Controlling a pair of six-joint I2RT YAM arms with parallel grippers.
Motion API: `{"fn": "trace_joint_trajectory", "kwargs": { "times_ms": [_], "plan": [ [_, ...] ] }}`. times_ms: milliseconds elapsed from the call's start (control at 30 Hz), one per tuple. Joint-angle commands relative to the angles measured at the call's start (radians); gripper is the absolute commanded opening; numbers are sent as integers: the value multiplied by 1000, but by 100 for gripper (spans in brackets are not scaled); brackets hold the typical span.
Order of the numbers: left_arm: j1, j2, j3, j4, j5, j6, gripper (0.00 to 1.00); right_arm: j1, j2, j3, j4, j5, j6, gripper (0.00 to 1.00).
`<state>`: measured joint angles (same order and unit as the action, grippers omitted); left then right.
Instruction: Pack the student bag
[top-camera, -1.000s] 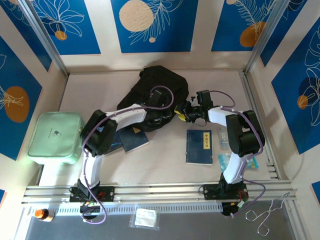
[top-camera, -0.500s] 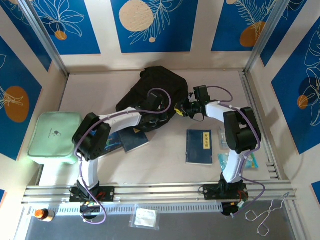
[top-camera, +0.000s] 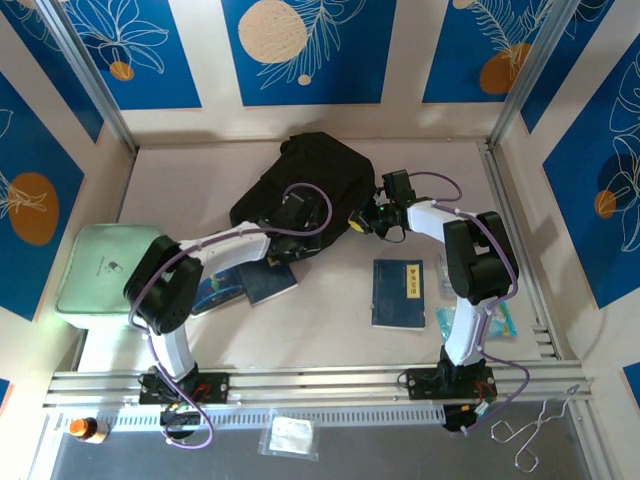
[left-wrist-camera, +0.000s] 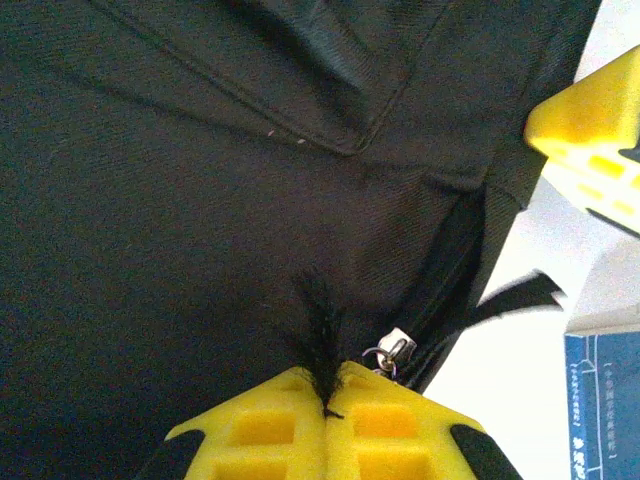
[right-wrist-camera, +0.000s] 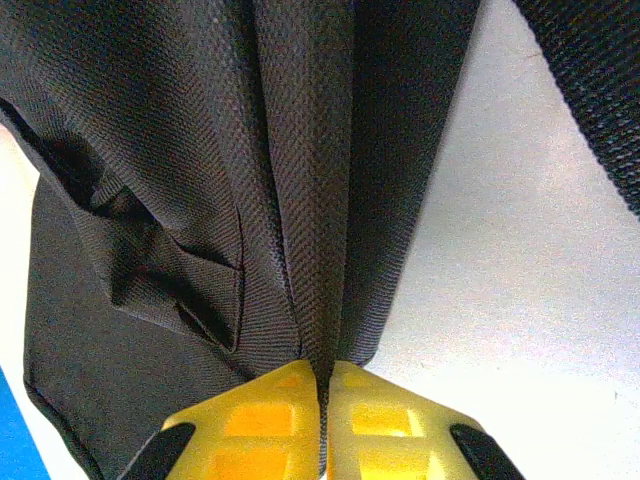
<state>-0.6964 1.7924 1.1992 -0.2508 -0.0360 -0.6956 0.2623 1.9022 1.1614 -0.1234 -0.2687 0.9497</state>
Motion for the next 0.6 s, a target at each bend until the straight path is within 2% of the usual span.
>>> {"fn": "trace_joint_trajectory", "kwargs": {
  "times_ms": [0, 200, 433, 567],
  "plan": [
    [28, -69, -44, -85, -64, 53, 0, -9, 21, 21, -36, 50, -25, 7],
    [31, -51, 19, -65, 2, 154, 0, -2, 16, 16, -14, 10, -38, 7],
    [37, 101, 188, -10, 93, 171, 0, 3, 1, -17, 10, -16, -38, 7],
    [38, 201, 313, -15, 184, 175, 0, 2, -5, -36, 25, -32, -37, 7]
  ]
}}
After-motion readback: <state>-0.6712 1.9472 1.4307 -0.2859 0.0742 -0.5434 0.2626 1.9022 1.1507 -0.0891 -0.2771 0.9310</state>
